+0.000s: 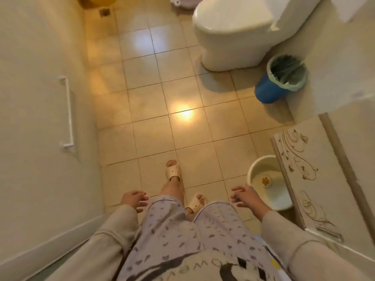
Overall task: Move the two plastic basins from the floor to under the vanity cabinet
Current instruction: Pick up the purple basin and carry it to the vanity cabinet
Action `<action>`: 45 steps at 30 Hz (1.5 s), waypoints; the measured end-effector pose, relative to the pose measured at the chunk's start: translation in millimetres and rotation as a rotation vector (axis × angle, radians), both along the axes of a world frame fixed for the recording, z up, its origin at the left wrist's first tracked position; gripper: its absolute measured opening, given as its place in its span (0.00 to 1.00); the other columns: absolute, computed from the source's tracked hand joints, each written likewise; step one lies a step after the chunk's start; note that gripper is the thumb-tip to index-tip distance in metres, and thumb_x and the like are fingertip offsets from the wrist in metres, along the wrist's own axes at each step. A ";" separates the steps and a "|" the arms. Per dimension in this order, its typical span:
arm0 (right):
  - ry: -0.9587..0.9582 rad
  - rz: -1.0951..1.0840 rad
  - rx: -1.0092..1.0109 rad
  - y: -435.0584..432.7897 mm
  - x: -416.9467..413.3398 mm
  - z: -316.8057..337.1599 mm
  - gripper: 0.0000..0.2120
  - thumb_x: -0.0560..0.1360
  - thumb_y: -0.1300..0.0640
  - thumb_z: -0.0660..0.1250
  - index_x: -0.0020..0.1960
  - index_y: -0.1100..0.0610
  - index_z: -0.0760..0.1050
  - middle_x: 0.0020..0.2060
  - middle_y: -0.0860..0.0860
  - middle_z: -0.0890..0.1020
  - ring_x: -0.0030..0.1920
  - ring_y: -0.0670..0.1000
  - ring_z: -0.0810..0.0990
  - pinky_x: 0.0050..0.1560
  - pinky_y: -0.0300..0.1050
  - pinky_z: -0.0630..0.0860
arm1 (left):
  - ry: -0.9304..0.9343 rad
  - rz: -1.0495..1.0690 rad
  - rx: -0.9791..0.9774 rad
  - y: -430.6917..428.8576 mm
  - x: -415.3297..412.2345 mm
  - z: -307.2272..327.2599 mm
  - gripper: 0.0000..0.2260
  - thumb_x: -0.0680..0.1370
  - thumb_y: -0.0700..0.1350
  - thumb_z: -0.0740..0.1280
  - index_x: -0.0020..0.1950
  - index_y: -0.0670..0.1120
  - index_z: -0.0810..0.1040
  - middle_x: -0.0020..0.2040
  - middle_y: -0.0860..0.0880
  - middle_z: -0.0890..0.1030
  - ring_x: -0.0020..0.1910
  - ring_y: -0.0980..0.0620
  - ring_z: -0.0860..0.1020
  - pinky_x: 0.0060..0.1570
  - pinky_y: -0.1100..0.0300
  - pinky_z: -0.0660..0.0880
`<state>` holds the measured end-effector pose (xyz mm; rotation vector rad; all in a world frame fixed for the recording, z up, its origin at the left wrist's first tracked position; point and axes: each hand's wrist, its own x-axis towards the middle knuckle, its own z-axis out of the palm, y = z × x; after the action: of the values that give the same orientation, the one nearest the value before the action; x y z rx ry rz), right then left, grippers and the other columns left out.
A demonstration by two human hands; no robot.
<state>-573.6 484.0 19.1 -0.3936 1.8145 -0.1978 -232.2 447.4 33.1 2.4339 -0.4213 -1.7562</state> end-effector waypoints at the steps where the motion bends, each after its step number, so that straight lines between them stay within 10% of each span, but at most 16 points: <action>1: 0.000 0.066 -0.026 -18.5 5.1 3.3 0.11 0.76 0.66 0.57 0.55 0.62 0.74 0.39 0.56 0.80 0.35 0.51 0.77 0.36 0.43 0.73 | -0.009 0.051 0.006 5.8 9.7 -0.8 0.06 0.78 0.36 0.58 0.51 0.39 0.73 0.37 0.45 0.76 0.33 0.49 0.73 0.34 0.59 0.67; 10: -0.011 0.240 -0.122 -148.0 53.0 10.9 0.11 0.75 0.66 0.58 0.55 0.59 0.74 0.39 0.54 0.81 0.38 0.51 0.80 0.39 0.43 0.76 | -0.027 0.297 0.183 0.3 68.9 -17.8 0.05 0.79 0.40 0.57 0.52 0.41 0.71 0.45 0.43 0.75 0.34 0.50 0.72 0.34 0.59 0.66; 19: 0.079 0.191 -0.057 -235.9 78.9 20.7 0.12 0.75 0.66 0.58 0.56 0.61 0.75 0.41 0.57 0.81 0.39 0.52 0.79 0.39 0.44 0.76 | 0.054 0.215 -0.016 -183.0 97.8 4.9 0.15 0.78 0.40 0.58 0.63 0.36 0.74 0.53 0.41 0.78 0.43 0.46 0.76 0.40 0.56 0.71; 35: 0.090 0.127 0.039 -447.1 89.3 8.4 0.11 0.76 0.67 0.58 0.57 0.63 0.73 0.42 0.58 0.80 0.42 0.55 0.78 0.48 0.51 0.76 | 0.074 0.198 -0.106 -419.6 117.4 -3.6 0.14 0.78 0.39 0.59 0.61 0.38 0.75 0.38 0.47 0.78 0.34 0.51 0.75 0.34 0.59 0.71; 45: -0.010 0.329 -0.101 -670.8 115.2 25.0 0.11 0.76 0.66 0.56 0.54 0.61 0.73 0.39 0.55 0.80 0.37 0.51 0.79 0.40 0.44 0.75 | 0.014 0.362 0.072 -504.8 130.7 -27.5 0.16 0.79 0.39 0.58 0.64 0.36 0.73 0.63 0.37 0.78 0.53 0.42 0.76 0.43 0.56 0.73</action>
<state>-458.4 -186.7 44.1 -0.7529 1.7063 -0.0617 -101.5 -57.4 5.6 2.3558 0.0844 -1.6533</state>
